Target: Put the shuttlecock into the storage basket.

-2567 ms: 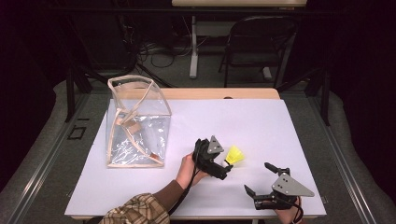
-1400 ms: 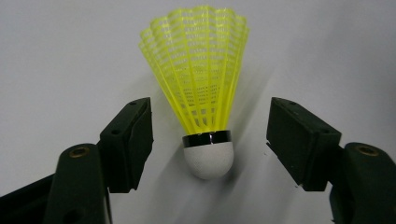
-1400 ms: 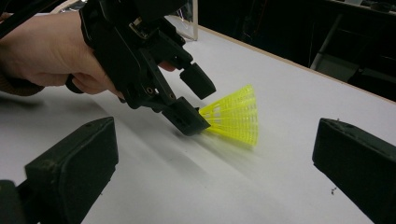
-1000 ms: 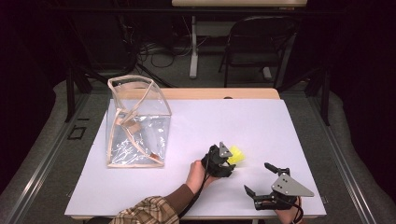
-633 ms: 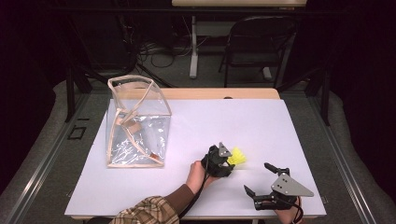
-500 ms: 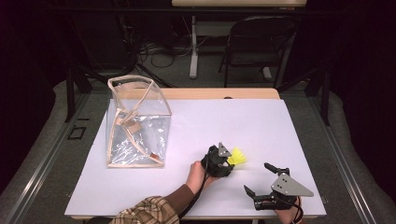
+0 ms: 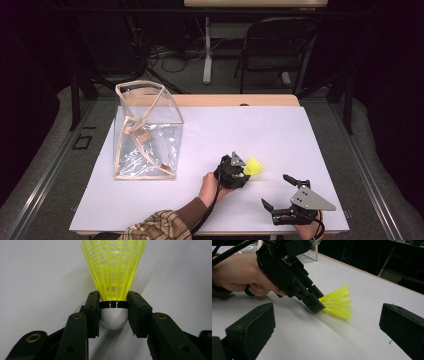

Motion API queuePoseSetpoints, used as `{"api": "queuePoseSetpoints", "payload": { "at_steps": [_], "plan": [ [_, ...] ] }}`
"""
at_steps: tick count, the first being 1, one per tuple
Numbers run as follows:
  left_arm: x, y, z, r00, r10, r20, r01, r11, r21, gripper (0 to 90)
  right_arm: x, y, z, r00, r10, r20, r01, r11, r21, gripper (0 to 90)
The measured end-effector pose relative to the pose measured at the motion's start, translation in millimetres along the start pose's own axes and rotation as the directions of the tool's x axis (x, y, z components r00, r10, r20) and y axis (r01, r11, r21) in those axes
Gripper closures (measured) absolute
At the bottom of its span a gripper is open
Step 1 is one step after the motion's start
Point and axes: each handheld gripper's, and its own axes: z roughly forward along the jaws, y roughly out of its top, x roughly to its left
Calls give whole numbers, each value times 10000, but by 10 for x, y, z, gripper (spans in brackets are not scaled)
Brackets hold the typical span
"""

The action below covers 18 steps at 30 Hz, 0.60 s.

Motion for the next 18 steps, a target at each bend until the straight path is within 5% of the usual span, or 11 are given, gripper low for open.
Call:
{"api": "queuePoseSetpoints", "payload": {
  "at_steps": [18],
  "plan": [
    [17,28,-96,9999,78,110,-74,9992,-381,645,0,-1,-2,10000,35,12,-35,10000,14,0]
  ]
}}
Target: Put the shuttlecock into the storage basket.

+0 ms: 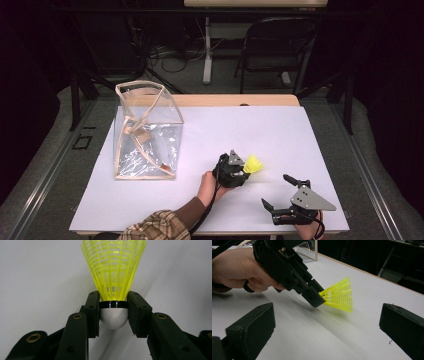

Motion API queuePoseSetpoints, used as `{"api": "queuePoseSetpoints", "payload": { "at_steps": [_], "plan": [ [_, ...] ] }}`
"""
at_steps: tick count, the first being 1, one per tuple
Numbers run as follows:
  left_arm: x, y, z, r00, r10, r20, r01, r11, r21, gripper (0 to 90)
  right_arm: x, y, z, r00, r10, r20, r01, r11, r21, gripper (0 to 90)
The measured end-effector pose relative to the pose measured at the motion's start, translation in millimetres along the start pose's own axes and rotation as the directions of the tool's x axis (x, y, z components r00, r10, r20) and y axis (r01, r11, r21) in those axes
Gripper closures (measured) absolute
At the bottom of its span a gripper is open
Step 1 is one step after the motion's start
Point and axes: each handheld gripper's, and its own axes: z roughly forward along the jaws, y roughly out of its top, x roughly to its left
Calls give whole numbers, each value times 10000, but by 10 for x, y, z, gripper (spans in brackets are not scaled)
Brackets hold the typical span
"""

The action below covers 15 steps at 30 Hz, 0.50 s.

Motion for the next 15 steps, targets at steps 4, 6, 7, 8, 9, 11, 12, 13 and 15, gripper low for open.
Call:
{"api": "queuePoseSetpoints", "payload": {
  "at_steps": [4,6,7,8,9,11,12,13,15],
  "plan": [
    [3,5,-21,10000,-48,25,48,9999,-115,645,-2,0,-1,10000,-29,9,29,10000,-6,0],
    [4,6,-27,10000,-41,20,41,9999,-146,645,-2,0,0,10000,-33,11,33,10000,-7,0],
    [3,6,-28,10000,-61,-2,61,9998,-197,645,-1,0,0,10000,-6,6,6,10000,4,0],
    [8,10,-41,10000,9,18,-8,9999,-164,645,-1,0,-1,10000,-6,12,6,10000,23,0],
    [7,10,-45,10000,-11,15,12,9998,-191,645,-2,0,-1,10000,-11,12,11,10000,27,0],
    [9,12,-57,10000,-3,-1,2,9996,-265,644,-1,0,-1,10000,-3,14,3,10000,25,1],
    [11,14,-63,10000,10,13,-9,9996,-292,645,-2,-1,-1,10000,-21,16,21,10000,27,1],
    [11,17,-72,10000,-13,29,14,9996,-294,645,-2,0,0,10000,-17,22,17,10000,26,1],
    [13,19,-84,10000,-4,25,5,9994,-353,645,-2,0,-1,10000,-14,23,14,10000,26,1]
  ]
}}
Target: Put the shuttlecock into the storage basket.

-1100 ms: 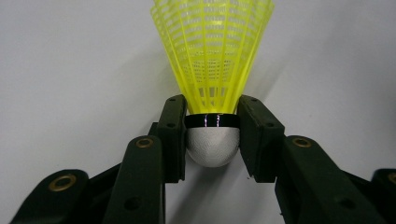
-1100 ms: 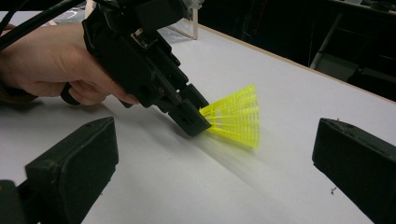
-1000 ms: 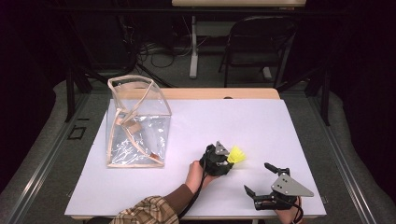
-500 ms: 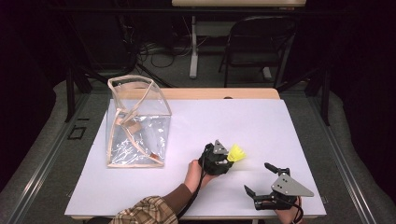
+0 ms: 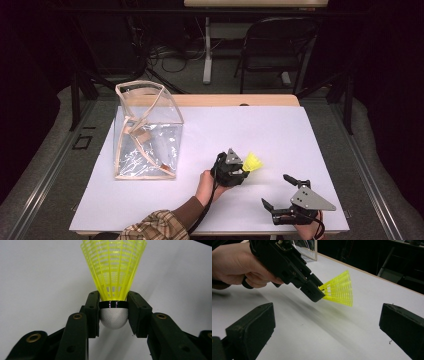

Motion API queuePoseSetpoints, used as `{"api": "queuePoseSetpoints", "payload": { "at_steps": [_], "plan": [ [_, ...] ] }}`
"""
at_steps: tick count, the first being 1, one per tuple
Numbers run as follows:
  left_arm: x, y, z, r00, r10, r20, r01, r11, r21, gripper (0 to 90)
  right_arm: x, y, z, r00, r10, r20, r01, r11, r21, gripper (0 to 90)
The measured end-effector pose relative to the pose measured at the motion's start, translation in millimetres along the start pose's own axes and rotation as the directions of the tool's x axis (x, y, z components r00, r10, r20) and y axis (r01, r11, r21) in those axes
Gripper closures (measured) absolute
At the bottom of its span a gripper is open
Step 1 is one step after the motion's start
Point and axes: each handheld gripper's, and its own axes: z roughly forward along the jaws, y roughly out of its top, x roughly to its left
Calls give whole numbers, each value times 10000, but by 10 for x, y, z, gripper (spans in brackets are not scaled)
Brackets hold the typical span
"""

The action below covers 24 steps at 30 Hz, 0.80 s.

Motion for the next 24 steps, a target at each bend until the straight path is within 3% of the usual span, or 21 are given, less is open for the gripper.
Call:
{"api": "queuePoseSetpoints", "payload": {
  "at_steps": [24],
  "plan": [
    [11,49,-153,9999,125,-7,-126,9993,-338,645,-1,-1,0,10000,7,18,-7,10000,18,1]
  ]
}}
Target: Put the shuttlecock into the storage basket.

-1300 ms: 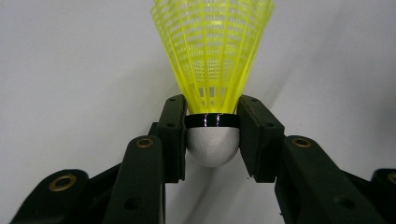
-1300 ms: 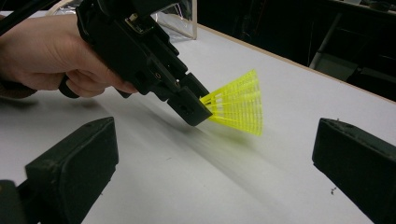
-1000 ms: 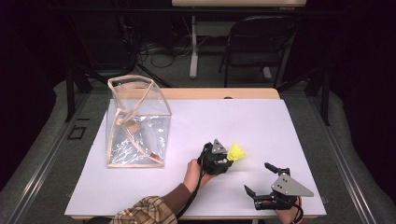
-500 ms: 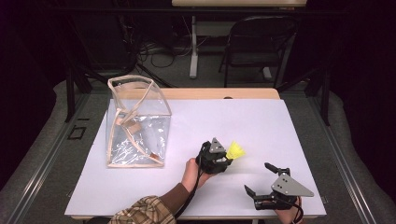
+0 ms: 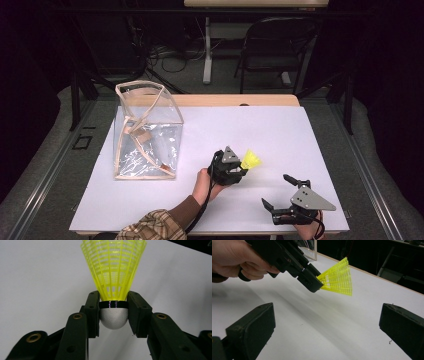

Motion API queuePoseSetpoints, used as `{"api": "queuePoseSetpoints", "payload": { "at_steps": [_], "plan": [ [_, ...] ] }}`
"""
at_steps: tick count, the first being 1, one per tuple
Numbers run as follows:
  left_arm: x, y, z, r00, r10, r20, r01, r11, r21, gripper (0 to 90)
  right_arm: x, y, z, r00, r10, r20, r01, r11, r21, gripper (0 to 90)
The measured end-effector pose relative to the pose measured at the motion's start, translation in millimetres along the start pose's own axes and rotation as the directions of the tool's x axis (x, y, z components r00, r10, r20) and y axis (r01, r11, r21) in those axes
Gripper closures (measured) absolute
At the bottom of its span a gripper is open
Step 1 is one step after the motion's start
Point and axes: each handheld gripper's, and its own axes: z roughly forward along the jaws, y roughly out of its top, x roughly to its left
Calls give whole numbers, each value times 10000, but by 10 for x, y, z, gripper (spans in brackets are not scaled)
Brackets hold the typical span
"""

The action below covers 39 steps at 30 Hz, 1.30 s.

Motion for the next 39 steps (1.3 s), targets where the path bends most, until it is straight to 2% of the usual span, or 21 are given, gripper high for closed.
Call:
{"api": "queuePoseSetpoints", "payload": {
  "at_steps": [39],
  "plan": [
    [-39,268,-264,9978,655,61,-651,9964,-546,646,-1,-2,3,10000,-3,12,3,10000,-21,2]
  ]
}}
